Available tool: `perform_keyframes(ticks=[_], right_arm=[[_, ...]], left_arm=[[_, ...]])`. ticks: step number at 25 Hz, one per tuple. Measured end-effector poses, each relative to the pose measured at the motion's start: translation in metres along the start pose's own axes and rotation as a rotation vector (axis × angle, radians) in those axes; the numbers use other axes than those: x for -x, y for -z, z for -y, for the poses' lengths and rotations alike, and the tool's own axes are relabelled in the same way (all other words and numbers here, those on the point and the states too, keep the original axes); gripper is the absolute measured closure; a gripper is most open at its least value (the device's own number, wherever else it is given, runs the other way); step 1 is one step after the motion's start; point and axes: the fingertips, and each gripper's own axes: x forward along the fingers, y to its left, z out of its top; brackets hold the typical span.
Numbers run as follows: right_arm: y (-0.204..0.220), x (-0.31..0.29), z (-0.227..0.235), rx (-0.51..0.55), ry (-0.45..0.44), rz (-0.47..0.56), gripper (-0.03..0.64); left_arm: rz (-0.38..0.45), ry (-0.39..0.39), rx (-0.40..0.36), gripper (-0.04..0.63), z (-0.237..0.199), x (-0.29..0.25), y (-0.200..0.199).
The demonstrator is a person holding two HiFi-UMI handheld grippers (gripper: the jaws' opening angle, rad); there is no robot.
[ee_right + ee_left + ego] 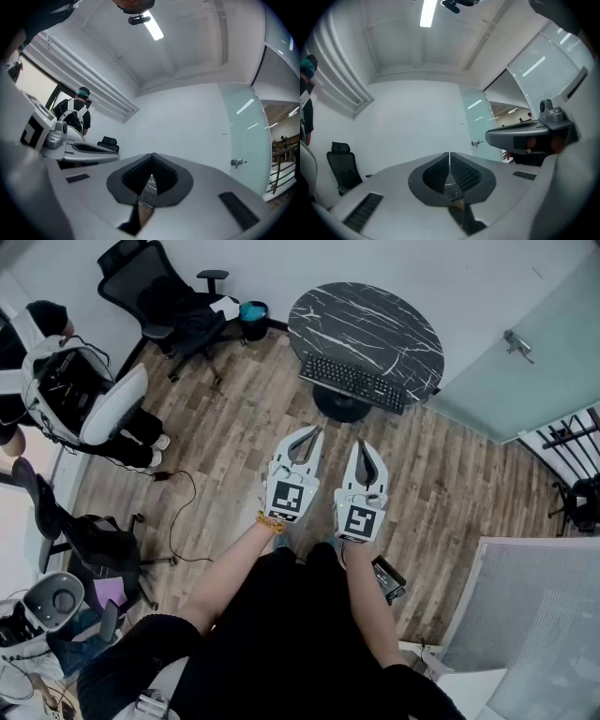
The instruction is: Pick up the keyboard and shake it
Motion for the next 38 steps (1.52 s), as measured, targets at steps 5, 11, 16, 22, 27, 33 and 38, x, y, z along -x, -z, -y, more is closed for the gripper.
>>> perform_keyframes(ticks=[5, 11, 16, 22, 27, 33, 38], right_arm=[[0.008, -0.012, -0.005, -0.025, -0.032, 0.005, 0.588], [0.033, -0.023, 0.002, -0.070, -0.065, -0.049, 0.583], [0.054, -0.047, 0.014, -0.095, -0.078, -0.086, 0.583], [0.077, -0.089, 0.044, -0.123, -0.106, -0.080, 0.583], [0.099, -0.125, 0.070, -0.148, -0.134, -0.089, 0.583], [0.120, -0.155, 0.088, -0.151, -0.189, -0.103, 0.581], [0.133, -0.178, 0.101, -0.159, -0.217, -0.126, 0.581]], left_arm=[[0.013, 0.019, 0.029, 0.578, -0.007, -0.009, 0.001], [0.014, 0.020, 0.042, 0.579, -0.011, -0.024, 0.008], [0.007, 0.021, 0.040, 0.578, -0.017, -0.048, 0.017], [-0.027, 0.011, 0.014, 0.578, -0.018, -0.096, 0.039], [-0.052, -0.001, -0.011, 0.578, -0.019, -0.140, 0.053], [-0.084, -0.022, -0.012, 0.578, -0.027, -0.181, 0.063], [-0.106, -0.020, -0.028, 0.578, -0.036, -0.207, 0.070]])
